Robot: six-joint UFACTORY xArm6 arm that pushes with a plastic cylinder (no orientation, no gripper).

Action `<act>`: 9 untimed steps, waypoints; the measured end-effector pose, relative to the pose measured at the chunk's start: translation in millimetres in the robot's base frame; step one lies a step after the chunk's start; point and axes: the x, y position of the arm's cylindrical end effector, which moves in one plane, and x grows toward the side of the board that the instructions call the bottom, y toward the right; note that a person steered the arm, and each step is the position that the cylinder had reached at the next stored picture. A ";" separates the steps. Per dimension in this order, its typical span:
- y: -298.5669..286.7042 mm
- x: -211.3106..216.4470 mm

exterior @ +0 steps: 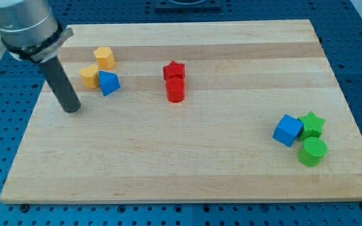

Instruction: Push the blue triangle below the red circle

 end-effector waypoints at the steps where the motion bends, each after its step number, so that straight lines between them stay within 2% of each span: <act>1: 21.6 -60.6; 2: 38.0 -62.9; 3: 71.8 -44.9; 5: 148.4 19.5; 7: 202.3 57.3; 9: 116.5 76.2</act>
